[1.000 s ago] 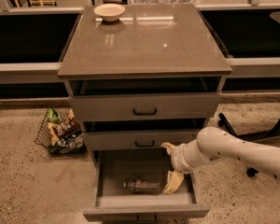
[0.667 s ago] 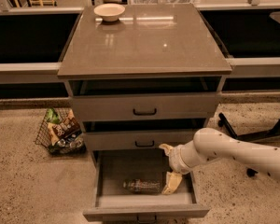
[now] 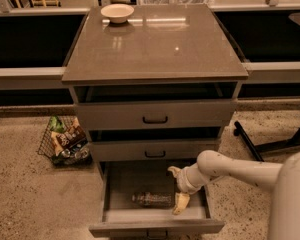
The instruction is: Pick water bottle from bottom drawer and place on counter
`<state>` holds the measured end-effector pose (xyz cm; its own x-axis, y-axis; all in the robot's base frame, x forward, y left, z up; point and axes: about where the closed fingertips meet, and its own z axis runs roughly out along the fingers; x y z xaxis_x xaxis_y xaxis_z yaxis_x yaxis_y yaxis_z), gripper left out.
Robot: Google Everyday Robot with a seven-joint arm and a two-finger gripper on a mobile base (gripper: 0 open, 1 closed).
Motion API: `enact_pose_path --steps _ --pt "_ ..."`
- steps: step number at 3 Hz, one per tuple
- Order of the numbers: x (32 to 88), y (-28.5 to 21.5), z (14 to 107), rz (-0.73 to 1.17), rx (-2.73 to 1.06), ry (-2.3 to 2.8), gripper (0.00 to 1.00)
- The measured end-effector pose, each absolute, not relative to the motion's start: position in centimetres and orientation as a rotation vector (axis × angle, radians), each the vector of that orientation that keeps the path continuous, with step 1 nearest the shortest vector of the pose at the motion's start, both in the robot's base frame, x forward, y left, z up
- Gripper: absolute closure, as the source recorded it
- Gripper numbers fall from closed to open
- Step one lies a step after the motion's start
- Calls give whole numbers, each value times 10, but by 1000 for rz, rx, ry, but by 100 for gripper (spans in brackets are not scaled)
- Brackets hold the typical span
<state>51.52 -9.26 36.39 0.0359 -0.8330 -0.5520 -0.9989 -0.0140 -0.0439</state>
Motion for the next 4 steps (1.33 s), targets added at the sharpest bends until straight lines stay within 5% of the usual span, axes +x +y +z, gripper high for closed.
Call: enact_pose_path --steps 4 --pt "548 -79 261 576 -1864 1854 0"
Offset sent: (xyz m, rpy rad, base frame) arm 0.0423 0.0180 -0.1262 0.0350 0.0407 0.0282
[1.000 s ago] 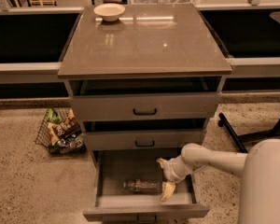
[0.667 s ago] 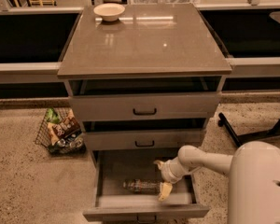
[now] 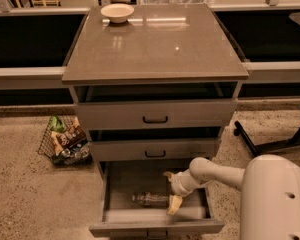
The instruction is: Pick water bottle from bottom drawer and place on counter
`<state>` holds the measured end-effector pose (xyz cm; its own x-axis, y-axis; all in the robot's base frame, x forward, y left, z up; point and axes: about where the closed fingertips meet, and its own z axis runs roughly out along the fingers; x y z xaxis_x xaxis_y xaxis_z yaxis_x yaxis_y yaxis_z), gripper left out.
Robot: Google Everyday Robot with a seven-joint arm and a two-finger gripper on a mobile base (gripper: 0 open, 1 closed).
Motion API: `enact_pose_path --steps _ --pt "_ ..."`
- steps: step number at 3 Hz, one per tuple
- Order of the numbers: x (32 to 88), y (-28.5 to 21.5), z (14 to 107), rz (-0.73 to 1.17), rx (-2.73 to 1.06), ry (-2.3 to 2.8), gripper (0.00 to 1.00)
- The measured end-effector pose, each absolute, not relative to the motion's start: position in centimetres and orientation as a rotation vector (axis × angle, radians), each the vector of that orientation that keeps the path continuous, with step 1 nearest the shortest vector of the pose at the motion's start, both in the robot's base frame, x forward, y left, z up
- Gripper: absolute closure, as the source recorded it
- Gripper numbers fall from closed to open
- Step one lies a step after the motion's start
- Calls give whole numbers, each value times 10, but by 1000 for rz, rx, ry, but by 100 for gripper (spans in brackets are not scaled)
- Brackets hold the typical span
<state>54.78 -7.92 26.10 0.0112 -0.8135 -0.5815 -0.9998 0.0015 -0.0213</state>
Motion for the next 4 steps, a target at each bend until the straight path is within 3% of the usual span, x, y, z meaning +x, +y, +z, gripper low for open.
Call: enact_pose_path --steps 4 --pt "589 -17 172 463 -1826 1893 0"
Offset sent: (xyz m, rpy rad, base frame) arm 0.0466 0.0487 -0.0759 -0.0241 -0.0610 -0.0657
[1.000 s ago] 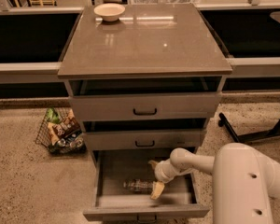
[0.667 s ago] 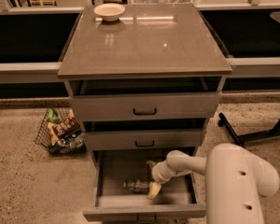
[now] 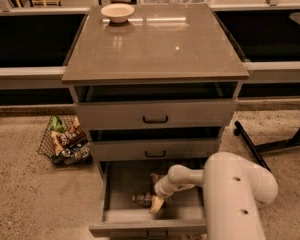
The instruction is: Pick water bottle from bottom drawer and place on counter
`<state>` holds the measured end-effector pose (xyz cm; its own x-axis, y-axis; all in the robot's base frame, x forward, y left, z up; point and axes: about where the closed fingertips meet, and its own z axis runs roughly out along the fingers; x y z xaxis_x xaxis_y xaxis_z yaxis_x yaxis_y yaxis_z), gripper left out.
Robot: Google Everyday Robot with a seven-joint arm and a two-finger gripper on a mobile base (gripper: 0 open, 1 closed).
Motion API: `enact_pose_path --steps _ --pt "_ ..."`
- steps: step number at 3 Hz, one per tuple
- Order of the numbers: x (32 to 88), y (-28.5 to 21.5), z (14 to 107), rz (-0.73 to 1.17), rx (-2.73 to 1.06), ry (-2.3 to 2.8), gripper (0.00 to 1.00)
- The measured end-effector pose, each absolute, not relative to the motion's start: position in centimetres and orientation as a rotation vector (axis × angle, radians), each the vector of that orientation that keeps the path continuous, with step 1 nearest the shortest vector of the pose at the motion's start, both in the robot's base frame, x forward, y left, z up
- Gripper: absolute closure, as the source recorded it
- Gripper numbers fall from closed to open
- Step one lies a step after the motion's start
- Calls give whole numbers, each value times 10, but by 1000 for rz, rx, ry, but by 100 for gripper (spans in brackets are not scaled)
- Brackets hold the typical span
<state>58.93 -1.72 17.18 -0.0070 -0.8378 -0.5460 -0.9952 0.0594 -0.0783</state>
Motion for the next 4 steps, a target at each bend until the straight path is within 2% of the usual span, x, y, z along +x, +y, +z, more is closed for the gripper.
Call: enact_pose_path --steps 1,2,4 --pt "593 -6 152 465 -1832 1911 0" --pt "596 -5 131 489 -1826 1940 16" --pt "600 0 111 528 -1819 1954 62"
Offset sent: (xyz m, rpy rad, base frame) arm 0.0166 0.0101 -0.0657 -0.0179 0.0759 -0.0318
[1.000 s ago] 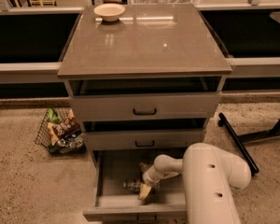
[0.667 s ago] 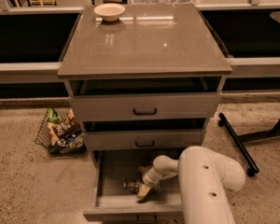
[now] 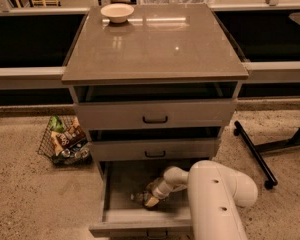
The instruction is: Pick water bottle from bottom drawer and place on counter
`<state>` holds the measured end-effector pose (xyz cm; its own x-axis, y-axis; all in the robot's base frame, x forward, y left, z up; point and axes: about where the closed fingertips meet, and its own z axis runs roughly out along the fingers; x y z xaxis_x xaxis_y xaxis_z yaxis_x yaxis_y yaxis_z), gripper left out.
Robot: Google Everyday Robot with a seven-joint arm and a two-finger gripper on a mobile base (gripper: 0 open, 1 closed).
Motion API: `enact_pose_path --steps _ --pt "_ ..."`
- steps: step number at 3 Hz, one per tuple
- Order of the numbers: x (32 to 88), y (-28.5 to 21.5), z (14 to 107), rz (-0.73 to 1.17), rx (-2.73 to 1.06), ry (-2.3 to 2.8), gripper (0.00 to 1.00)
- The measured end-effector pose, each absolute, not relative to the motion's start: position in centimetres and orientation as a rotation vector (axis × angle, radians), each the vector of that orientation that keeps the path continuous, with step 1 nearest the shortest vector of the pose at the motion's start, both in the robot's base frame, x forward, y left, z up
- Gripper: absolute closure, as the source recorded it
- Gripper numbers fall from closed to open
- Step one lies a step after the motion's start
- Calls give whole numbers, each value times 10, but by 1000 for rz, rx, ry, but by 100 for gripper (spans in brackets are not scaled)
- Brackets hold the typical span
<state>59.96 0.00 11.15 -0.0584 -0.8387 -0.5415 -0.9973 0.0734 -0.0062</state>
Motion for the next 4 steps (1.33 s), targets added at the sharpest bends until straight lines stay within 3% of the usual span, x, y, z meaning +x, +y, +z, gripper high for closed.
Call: enact_pose_path --steps 1,2,4 --pt "602 0 119 519 -1819 1935 93" --pt "601 -2 171 454 -1786 1772 100" --pt "573 -60 227 399 -1705 1654 100"
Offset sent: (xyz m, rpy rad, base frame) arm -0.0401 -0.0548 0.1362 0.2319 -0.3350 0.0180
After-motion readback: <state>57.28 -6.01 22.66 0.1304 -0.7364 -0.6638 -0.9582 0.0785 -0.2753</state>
